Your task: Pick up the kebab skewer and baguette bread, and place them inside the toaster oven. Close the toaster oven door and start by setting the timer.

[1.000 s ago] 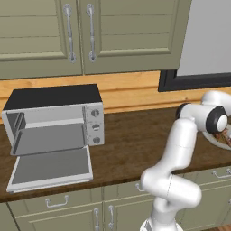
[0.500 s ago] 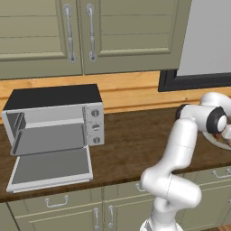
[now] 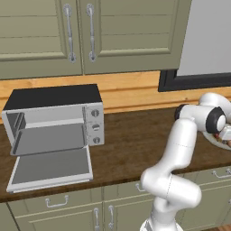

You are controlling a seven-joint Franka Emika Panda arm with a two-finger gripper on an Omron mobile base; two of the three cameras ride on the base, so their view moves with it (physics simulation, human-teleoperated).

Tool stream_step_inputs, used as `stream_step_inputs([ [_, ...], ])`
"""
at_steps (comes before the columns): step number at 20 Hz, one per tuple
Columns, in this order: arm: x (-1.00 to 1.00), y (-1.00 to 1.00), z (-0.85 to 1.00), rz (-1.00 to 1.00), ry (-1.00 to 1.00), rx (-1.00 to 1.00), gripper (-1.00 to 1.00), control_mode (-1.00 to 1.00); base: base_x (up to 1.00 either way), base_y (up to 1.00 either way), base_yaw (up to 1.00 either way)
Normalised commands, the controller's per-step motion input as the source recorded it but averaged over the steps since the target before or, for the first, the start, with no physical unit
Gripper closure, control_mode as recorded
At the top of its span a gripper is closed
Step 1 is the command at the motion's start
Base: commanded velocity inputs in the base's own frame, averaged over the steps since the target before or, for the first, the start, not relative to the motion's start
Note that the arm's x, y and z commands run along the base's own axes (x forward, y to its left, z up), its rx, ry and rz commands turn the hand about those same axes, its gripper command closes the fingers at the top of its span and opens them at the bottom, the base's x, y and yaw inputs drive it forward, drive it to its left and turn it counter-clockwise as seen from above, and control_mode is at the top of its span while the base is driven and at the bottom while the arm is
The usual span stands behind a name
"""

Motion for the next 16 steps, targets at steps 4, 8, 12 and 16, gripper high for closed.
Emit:
stream_step_inputs([
  [4,-0.02,-0.02,0.00,-0.03,0.00,-0.10,-1.00,-1.00,0.00,0.00,0.00],
  [8,-0.04,0.00,-0.04,-0.09,0.03,-0.12,-1.00,-1.00,0.00,0.00,0.00],
  [12,0.00,0.00,-0.10,-0.11,0.03,-0.08,-1.00,-1.00,0.00,0.00,0.00],
  [16,0.00,0.03,-0.20,-0.10,0.01,-0.01,-1.00,-1.00,0.00,0.00,0.00],
])
